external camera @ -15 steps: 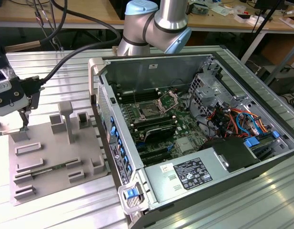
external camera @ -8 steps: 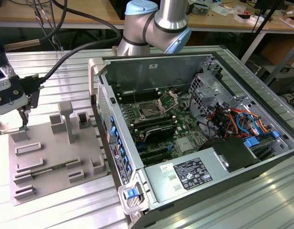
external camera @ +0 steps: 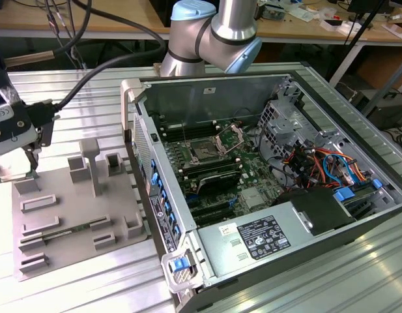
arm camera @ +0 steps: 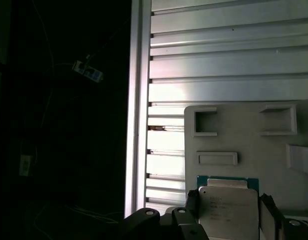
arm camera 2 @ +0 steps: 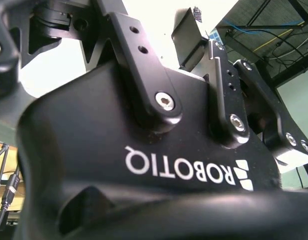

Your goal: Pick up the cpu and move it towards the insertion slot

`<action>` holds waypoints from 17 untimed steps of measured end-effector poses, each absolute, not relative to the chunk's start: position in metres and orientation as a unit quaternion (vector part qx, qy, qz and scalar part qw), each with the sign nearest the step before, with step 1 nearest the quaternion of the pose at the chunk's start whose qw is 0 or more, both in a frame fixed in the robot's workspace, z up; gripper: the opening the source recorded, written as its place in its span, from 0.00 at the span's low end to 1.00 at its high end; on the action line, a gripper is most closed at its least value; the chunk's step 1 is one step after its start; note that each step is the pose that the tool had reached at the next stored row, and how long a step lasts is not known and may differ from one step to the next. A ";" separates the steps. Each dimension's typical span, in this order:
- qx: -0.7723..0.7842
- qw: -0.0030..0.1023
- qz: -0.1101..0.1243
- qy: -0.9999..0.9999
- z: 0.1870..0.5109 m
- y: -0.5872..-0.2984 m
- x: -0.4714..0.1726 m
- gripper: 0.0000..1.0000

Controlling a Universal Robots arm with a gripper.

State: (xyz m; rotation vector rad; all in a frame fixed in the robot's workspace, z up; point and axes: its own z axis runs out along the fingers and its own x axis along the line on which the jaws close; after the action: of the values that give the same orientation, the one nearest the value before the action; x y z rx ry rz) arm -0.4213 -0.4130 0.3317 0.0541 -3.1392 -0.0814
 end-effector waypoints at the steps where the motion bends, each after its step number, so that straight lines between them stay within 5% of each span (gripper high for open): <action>1: 0.017 0.000 -0.026 -1.000 0.332 -0.413 -0.421 0.55; 17: 0.017 0.000 -0.026 -1.000 0.339 -0.413 -0.421 0.55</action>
State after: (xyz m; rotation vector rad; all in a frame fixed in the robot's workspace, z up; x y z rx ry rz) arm -0.4213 -0.4130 0.3387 0.0540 -3.1391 -0.0813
